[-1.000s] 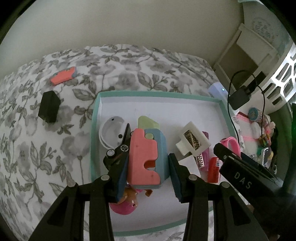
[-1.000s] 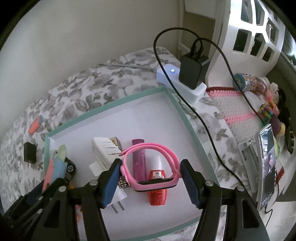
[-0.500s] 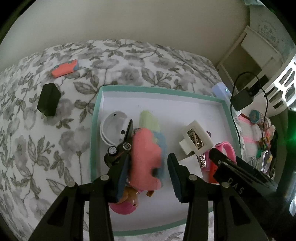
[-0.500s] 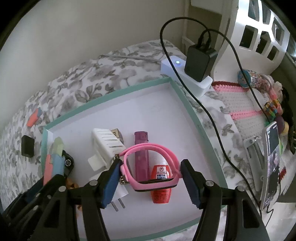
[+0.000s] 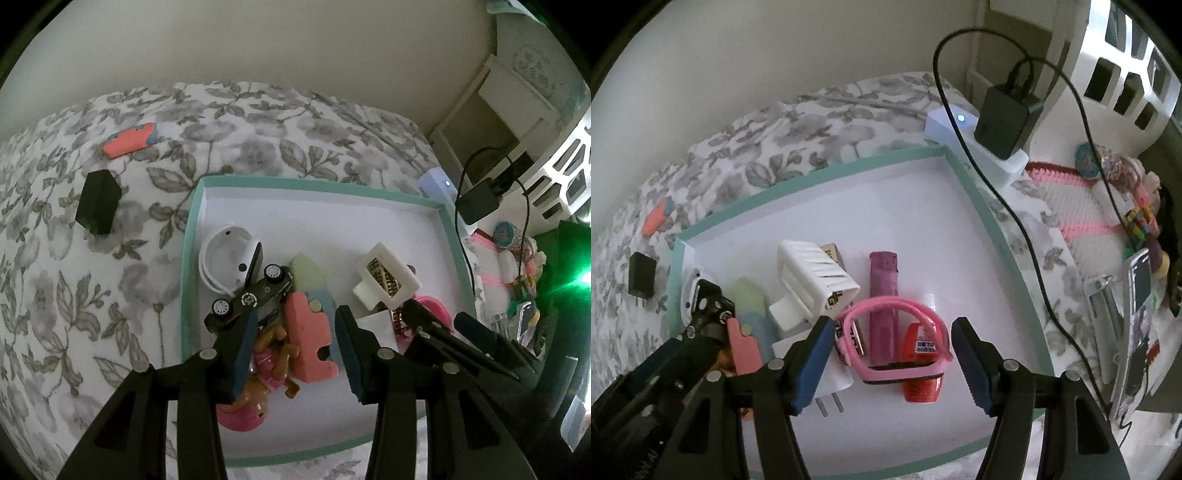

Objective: Organize rigid objects
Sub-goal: 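Open the left tool to release the block while the right tool lowers and drops the band, then move both open tools back toward the black charger plug and orange-and-blue piece, then grasp the black charger plug with the left tool while the right tool grasps the orange-and-blue piece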

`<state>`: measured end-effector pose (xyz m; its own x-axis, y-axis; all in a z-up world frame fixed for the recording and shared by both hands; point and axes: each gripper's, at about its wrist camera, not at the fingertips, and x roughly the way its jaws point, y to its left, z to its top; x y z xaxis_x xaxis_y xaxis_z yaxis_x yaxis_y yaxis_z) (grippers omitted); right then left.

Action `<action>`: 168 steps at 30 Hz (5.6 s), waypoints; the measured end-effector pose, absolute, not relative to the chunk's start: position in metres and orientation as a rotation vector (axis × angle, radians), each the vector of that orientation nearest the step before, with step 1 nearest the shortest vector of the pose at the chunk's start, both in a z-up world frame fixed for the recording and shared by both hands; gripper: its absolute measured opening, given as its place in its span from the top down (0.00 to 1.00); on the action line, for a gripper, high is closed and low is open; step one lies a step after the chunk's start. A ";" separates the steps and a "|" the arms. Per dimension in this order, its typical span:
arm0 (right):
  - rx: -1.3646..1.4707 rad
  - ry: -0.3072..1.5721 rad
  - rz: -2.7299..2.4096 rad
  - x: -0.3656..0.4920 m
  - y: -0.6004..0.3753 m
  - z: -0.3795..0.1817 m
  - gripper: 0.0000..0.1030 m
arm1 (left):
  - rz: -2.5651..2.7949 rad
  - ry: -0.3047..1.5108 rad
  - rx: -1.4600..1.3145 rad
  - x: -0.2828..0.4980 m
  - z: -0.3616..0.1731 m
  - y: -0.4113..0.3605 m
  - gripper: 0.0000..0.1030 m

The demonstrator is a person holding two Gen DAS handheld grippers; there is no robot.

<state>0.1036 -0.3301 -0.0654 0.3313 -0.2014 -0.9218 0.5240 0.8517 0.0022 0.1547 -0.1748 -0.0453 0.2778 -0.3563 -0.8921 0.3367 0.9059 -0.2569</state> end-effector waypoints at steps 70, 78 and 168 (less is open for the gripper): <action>0.100 1.058 -0.151 0.141 -0.192 -0.042 0.00 | 0.179 1.105 -0.102 0.201 -0.040 0.006 0.00; 0.087 1.059 -0.078 0.150 -0.160 -0.046 0.00 | 0.217 1.106 -0.136 0.202 -0.044 0.039 0.00; 0.129 1.062 0.052 0.358 -0.104 -0.090 0.30 | -0.170 1.043 -0.147 0.289 -0.079 0.071 0.71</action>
